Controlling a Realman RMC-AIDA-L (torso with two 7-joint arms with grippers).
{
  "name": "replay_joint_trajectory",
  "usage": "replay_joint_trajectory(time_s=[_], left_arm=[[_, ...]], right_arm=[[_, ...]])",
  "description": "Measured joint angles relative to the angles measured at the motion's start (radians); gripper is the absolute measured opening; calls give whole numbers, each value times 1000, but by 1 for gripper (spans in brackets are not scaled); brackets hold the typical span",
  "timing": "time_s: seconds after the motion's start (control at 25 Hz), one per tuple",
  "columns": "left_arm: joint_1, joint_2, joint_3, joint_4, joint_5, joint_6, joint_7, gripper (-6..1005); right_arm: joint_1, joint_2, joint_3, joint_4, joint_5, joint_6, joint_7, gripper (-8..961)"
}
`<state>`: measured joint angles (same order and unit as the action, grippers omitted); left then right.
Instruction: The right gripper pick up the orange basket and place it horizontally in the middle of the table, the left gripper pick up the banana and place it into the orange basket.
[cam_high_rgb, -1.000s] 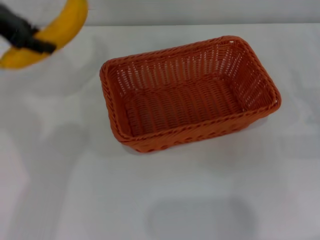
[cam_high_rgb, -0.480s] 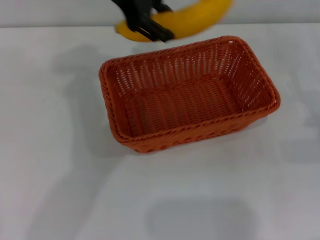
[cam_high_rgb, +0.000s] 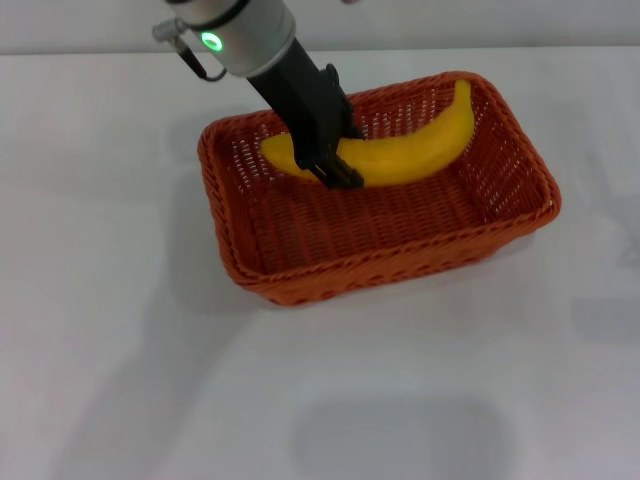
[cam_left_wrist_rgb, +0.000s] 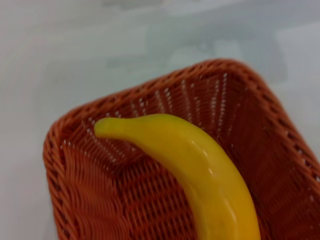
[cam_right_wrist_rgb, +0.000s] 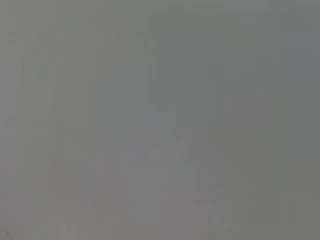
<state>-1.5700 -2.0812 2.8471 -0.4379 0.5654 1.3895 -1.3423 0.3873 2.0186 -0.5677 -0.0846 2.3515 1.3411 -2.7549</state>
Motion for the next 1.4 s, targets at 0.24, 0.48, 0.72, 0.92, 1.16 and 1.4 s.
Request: replay_joint_trajectory(time_s=[0.24,0.48,0.72,0.92,1.16,1.4], left_arm=[[33,4,-2,31,-30,-31,1,608],[51,6,-2,1,-85,-21,-17,797],[218,17,-2,-169,-568,11,22,852],[493,63,-3,-111,-1212,42,69,870],[880,64,-4,186,-1980,46,275,861],[1076,-1,-5,339,-2343,15,571,869]], right_arm=[[-6,0,0,2,0,12,0,640],[-6,0,0,2,0,14,0,640],[-7,0,0,2,0,14,0,640],[-7,0,0,3,0,11,0,640],[-3,0,0,3,-3,1,-3,640],[8,1,-6,34,-7,-12,-4,641]])
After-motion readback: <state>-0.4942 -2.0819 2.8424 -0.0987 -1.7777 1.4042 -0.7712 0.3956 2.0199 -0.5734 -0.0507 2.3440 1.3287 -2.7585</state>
